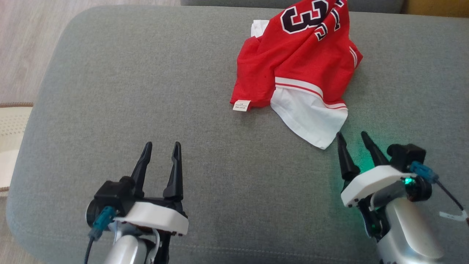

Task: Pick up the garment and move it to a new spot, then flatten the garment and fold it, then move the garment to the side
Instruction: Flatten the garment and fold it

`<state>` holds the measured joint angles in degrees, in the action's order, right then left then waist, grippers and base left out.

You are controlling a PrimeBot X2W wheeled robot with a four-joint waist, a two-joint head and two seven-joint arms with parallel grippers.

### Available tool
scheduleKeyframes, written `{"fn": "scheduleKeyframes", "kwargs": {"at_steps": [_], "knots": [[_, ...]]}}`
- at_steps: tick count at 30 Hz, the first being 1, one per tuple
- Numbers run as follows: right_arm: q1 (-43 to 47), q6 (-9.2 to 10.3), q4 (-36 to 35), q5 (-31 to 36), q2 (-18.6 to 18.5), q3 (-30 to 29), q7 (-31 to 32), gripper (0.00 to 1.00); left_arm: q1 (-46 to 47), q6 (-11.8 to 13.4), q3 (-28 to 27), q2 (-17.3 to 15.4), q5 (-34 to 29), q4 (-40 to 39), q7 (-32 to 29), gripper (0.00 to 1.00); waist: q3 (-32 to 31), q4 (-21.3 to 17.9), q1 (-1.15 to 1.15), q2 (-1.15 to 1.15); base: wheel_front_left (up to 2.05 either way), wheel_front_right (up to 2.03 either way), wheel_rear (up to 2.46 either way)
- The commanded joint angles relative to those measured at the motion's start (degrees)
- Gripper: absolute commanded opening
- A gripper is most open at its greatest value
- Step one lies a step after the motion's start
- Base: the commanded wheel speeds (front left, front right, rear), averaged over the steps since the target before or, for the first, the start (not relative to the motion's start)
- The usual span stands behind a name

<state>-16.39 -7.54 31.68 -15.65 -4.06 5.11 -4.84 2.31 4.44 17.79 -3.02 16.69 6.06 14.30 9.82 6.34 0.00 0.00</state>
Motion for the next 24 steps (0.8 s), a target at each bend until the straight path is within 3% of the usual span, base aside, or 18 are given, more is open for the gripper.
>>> {"fn": "scheduleKeyframes", "kwargs": {"at_steps": [1,9,18,19,20,22,23,24], "knots": [[-0.18,0.05,-2.43,-0.45,0.75,1.67,0.22,1.00,0.73,-0.43,-2.11,0.14,-0.77,-1.93,0.70,1.00,0.18,0.17,0.00,0.00,0.00,0.00,0.00],[-1.75,0.05,0.16,-0.40,1.15,3.89,2.02,1.00,1.18,-0.58,-2.07,0.14,-0.87,-1.82,0.70,1.00,0.76,0.90,0.00,0.00,0.00,0.00,0.00],[-10.65,0.05,13.35,2.29,1.17,4.55,2.55,1.00,1.76,-0.60,-2.00,0.14,-0.68,-1.62,0.70,1.00,1.99,2.79,0.00,0.00,0.00,0.00,0.00],[-11.17,0.05,14.19,2.51,1.17,4.79,2.36,0.79,1.79,-0.55,-2.00,0.14,-0.64,-1.63,0.70,1.00,2.03,2.92,0.00,0.00,0.00,0.00,0.00],[-11.51,0.05,14.90,2.54,1.17,5.09,2.22,0.52,1.79,-0.48,-2.02,0.14,-0.59,-1.64,0.70,1.00,2.04,2.98,0.00,0.00,0.00,0.00,0.00],[-11.87,0.05,16.15,2.68,1.17,5.94,2.50,0.28,1.69,-0.35,-2.14,0.14,-0.52,-1.70,0.70,1.00,2.02,2.92,0.00,0.00,0.00,0.00,0.00],[-11.98,0.05,16.50,2.71,1.17,6.25,2.53,0.07,1.63,-0.27,-2.22,0.14,-0.48,-1.75,0.70,1.00,2.02,2.81,0.00,0.00,0.00,0.00,0.00],[-12.03,0.05,16.67,2.77,1.18,6.47,2.50,0.00,1.59,-0.20,-2.31,0.14,-0.41,-1.79,0.70,1.00,2.00,2.66,0.00,0.00,0.00,0.00,0.00]]}}
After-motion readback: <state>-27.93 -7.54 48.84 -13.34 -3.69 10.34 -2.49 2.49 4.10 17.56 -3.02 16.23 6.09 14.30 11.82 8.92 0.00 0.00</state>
